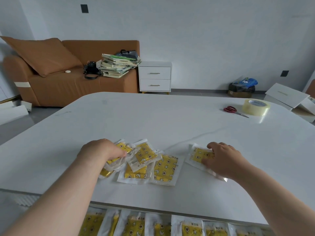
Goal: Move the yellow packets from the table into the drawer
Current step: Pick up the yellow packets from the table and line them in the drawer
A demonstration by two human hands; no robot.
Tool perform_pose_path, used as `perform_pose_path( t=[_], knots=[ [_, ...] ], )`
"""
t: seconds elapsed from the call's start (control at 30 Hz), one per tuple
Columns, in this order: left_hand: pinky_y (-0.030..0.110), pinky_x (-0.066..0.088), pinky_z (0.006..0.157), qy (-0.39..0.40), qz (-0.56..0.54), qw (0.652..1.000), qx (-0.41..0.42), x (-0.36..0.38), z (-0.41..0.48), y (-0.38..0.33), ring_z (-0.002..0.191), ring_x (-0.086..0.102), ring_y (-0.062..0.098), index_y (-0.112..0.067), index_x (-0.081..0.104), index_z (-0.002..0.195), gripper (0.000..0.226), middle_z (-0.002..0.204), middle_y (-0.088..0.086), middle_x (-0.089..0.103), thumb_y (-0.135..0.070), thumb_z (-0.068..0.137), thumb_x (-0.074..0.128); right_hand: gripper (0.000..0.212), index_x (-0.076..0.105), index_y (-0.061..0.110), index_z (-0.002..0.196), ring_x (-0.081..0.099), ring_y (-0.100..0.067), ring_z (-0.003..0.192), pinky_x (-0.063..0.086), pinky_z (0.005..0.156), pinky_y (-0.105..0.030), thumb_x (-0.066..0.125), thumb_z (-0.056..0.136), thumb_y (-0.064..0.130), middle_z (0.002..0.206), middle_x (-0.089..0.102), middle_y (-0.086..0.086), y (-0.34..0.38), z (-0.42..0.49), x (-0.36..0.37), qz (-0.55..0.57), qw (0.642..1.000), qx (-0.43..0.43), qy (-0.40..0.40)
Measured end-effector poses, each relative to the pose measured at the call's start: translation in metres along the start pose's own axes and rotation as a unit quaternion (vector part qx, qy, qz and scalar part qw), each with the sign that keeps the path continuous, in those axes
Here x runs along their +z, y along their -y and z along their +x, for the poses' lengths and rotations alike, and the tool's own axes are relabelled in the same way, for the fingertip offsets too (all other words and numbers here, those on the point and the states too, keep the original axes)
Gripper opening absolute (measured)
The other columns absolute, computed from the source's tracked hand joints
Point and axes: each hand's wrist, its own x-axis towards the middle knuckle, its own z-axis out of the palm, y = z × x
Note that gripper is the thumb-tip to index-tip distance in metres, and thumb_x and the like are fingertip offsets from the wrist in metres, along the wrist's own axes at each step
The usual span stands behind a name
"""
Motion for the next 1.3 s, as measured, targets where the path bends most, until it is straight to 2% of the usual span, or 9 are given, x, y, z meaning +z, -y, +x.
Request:
perform_pose_path(
  t=[0.23,0.4,0.53,0.7,0.87,1.0,1.1,1.2,1.3],
  knots=[
    [0.033,0.048,0.091,-0.032,0.031,0.993,0.109,0.000,0.003,0.002,0.109,0.054,0.024,-0.020,0.057,0.113,0.051,0.123,0.002,0.057,-0.052,0.074,0.064,0.051,0.046,0.028,0.135,0.044,-0.025,0.123,0.036,0.099,-0.035,0.053,0.089,0.050,0.128,0.052,-0.001,0.002,-0.004,-0.002,-0.006,1.000,0.008,0.009],
    [0.035,0.043,0.086,-0.133,0.012,0.976,0.170,0.000,-0.006,0.001,0.112,0.049,0.025,-0.022,0.049,0.117,0.055,0.120,0.000,0.050,-0.047,0.074,0.072,0.056,0.043,0.025,0.136,0.045,-0.027,0.123,0.037,0.099,-0.036,0.054,0.088,0.049,0.128,0.053,-0.002,0.004,-0.003,-0.002,-0.002,1.000,0.018,0.008],
    [0.029,0.037,0.060,-0.162,-0.069,0.970,0.170,-0.006,-0.008,0.007,0.081,0.055,0.021,-0.017,0.049,0.087,0.034,0.087,-0.002,0.054,-0.038,0.077,0.074,0.036,0.051,0.016,0.094,0.052,-0.024,0.098,0.041,0.074,-0.032,0.064,0.078,0.046,0.099,0.056,-0.003,0.006,-0.001,-0.006,0.019,0.999,0.051,0.006],
    [0.028,0.037,0.059,-0.085,-0.256,0.958,0.099,-0.017,-0.005,0.027,0.069,0.056,0.027,-0.003,0.057,0.079,0.033,0.075,0.010,0.056,-0.024,0.072,0.082,0.035,0.053,0.011,0.098,0.051,-0.018,0.076,0.038,0.055,-0.027,0.071,0.076,0.033,0.085,0.052,-0.001,0.011,-0.004,-0.013,0.078,0.994,0.077,0.016],
    [0.028,0.040,0.069,-0.016,-0.298,0.954,0.000,-0.004,-0.014,0.051,0.086,0.057,0.027,-0.001,0.062,0.095,0.030,0.095,0.012,0.064,-0.019,0.076,0.079,0.031,0.054,0.007,0.098,0.060,-0.025,0.074,0.045,0.060,-0.029,0.073,0.081,0.024,0.087,0.060,-0.009,0.038,-0.007,-0.024,0.281,0.951,0.128,0.016],
    [0.028,0.048,0.078,-0.032,-0.216,0.976,-0.012,0.000,-0.019,0.052,0.092,0.060,0.028,-0.011,0.062,0.096,0.025,0.095,0.008,0.062,-0.029,0.079,0.063,0.023,0.054,0.010,0.085,0.060,-0.024,0.068,0.047,0.061,-0.028,0.073,0.084,0.023,0.080,0.061,-0.008,0.089,-0.008,-0.022,0.359,0.924,0.116,0.063],
    [0.029,0.051,0.086,-0.049,-0.155,0.987,0.000,0.004,-0.023,0.043,0.103,0.061,0.029,-0.019,0.063,0.112,0.039,0.116,0.007,0.064,-0.038,0.079,0.054,0.023,0.056,0.008,0.082,0.058,-0.024,0.070,0.046,0.064,-0.029,0.072,0.084,0.024,0.078,0.059,-0.007,0.128,0.005,-0.017,0.364,0.919,0.121,0.093],
    [0.030,0.054,0.082,-0.058,-0.104,0.993,0.002,0.005,-0.022,0.034,0.104,0.062,0.028,-0.020,0.061,0.115,0.043,0.113,0.003,0.063,-0.039,0.077,0.060,0.022,0.058,0.006,0.089,0.055,-0.023,0.078,0.044,0.070,-0.029,0.068,0.087,0.026,0.083,0.056,-0.007,0.161,0.020,-0.008,0.328,0.932,0.104,0.112],
    [0.031,0.053,0.084,-0.043,-0.107,0.993,-0.005,0.004,-0.018,0.030,0.111,0.059,0.028,-0.012,0.050,0.127,0.064,0.123,0.004,0.056,-0.047,0.077,0.067,0.027,0.046,0.012,0.071,0.050,-0.018,0.071,0.044,0.064,-0.024,0.063,0.089,0.022,0.072,0.047,-0.001,0.178,0.030,0.002,0.263,0.955,0.061,0.119]
  ],
)
